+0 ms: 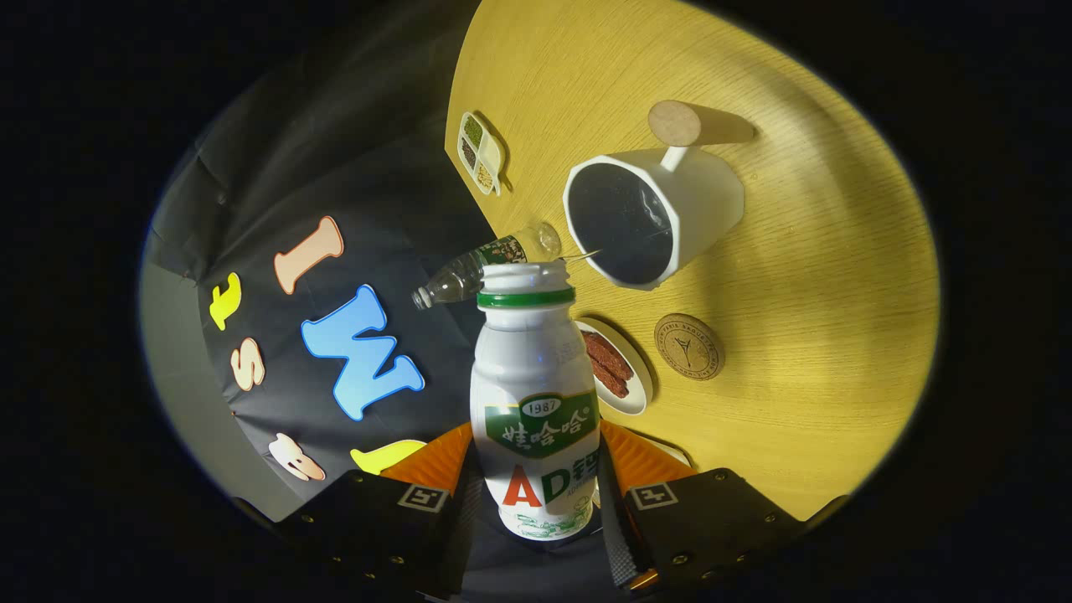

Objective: Take the bottle from table, then pour the juice into the cup, finally place the bottle on the coaster

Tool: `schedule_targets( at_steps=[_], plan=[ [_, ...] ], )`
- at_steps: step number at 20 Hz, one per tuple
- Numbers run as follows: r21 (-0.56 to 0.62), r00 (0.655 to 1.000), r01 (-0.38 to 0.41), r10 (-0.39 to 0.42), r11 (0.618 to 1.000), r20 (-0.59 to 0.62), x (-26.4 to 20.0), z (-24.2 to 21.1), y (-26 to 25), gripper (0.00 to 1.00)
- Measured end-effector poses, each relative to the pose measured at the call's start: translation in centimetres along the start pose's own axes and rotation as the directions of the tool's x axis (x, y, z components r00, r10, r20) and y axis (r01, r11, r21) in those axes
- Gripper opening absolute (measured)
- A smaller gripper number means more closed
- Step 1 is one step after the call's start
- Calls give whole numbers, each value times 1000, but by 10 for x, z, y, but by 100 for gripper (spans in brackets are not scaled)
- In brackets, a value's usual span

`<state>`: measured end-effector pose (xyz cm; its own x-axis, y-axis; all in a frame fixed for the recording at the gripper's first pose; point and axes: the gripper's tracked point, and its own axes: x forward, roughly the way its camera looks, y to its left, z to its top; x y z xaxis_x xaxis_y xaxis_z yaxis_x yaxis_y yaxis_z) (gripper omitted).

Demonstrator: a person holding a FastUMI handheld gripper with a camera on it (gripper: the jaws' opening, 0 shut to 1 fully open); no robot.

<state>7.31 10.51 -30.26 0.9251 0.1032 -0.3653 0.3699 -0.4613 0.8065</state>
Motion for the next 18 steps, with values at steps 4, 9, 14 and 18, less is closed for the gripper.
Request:
schedule_targets(
  at_steps=[4,9,14,18],
  plan=[
    [2,1000,2,-1,1000,-2,-1,0,-2,64],
    [0,1000,6,-6,1000,2,1,3,-5,64],
    [-54,1000,15,-15,998,1,5,3,-10,64],
    [-119,1000,24,-23,993,7,9,6,-14,64]
  ],
)
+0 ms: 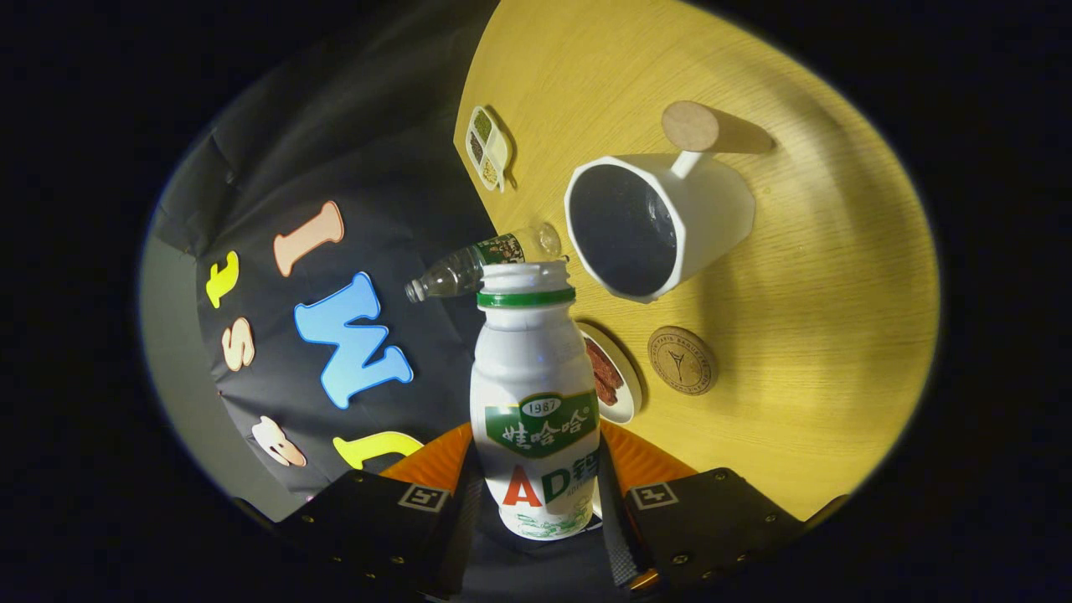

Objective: Take the bottle from table, then pour the juice into the cup, finally place the bottle on the coaster

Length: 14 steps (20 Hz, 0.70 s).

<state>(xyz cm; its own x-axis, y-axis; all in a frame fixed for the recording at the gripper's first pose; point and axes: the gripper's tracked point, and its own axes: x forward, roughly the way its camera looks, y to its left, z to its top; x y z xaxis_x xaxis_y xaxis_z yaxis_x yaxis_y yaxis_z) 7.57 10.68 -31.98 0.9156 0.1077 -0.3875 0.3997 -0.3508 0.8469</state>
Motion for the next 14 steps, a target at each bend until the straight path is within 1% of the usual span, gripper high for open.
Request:
schedule_targets(
  at_steps=[2,4,7,9,11,14],
  plan=[
    [-43,1000,-1,1,999,7,-1,4,0,64],
    [-113,1000,13,-12,994,13,2,4,-3,64],
    [-238,999,31,-26,971,25,5,6,-3,64],
    [-298,1000,27,-22,954,22,4,5,1,64],
    [-375,1000,28,-24,927,17,4,2,1,64],
    [-488,1000,27,-22,872,15,1,0,6,64]
  ],
)
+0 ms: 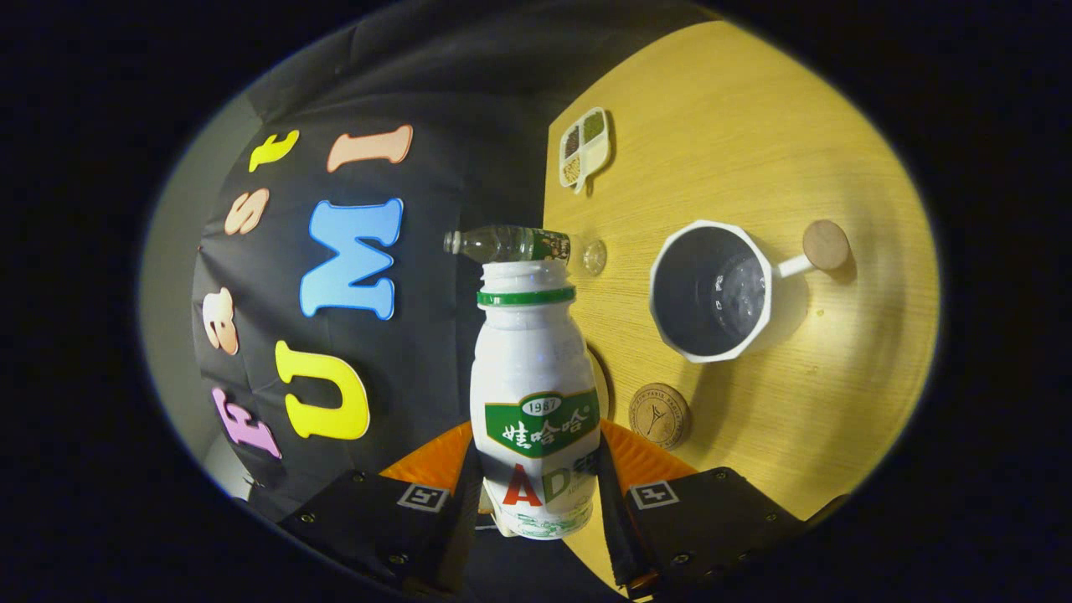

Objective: Take the bottle from table, then pour the juice into the cup, finally place the bottle on the coaster

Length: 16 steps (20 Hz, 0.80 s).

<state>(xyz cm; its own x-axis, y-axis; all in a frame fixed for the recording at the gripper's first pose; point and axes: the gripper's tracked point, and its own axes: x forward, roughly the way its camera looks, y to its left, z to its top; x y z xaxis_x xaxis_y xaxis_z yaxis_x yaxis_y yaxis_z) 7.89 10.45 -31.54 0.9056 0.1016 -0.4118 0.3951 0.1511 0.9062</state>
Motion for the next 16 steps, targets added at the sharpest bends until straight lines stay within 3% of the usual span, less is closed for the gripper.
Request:
schedule_targets(
  at_steps=[5,10,12,16],
  plan=[
    [-190,1000,-12,14,982,10,-6,4,14,64],
    [-377,999,5,8,926,33,-10,7,23,64],
    [-487,997,17,19,873,68,-9,11,32,64],
    [-703,994,64,20,708,110,-11,10,44,64]
  ],
)
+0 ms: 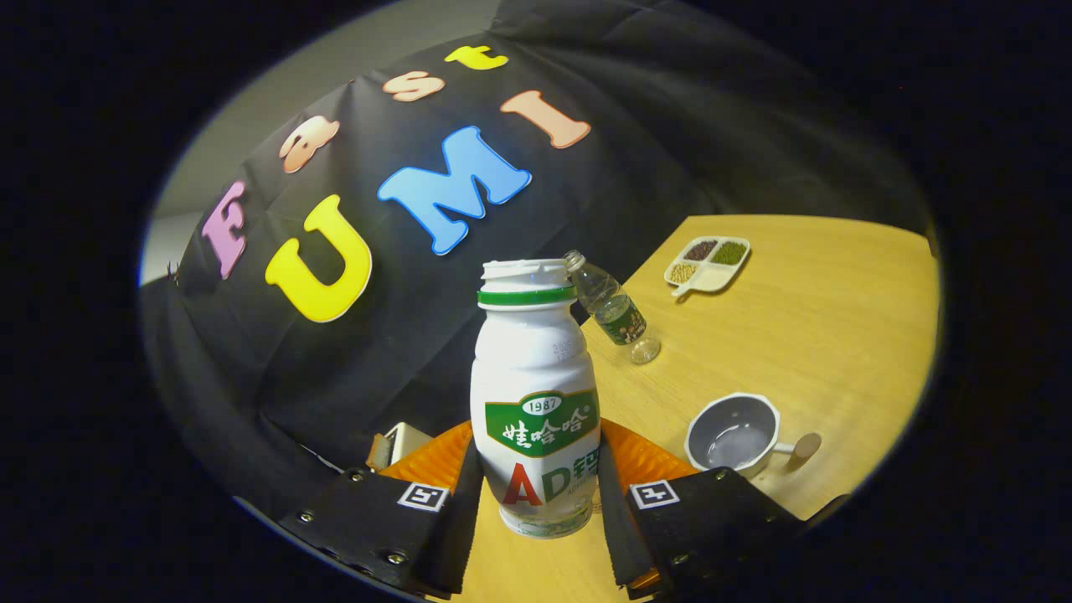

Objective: Take the bottle from table, then pour the juice into the cup, finally place the bottle on the coaster

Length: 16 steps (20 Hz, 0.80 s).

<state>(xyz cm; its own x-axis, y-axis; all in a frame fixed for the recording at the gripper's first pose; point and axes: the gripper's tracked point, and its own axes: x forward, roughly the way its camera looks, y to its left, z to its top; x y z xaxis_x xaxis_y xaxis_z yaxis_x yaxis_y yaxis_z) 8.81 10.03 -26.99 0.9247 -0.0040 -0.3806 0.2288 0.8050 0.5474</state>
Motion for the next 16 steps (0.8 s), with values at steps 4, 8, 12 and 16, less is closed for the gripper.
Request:
schedule_targets(
  at_steps=[4,8,12,16],
  plan=[
    [-256,1000,10,-6,967,16,1,-3,19,64],
    [-456,999,5,20,890,49,-4,-3,50,64],
    [-583,995,19,40,812,88,-6,2,71,64],
    [-604,994,18,53,797,100,-6,0,78,64]
  ],
)
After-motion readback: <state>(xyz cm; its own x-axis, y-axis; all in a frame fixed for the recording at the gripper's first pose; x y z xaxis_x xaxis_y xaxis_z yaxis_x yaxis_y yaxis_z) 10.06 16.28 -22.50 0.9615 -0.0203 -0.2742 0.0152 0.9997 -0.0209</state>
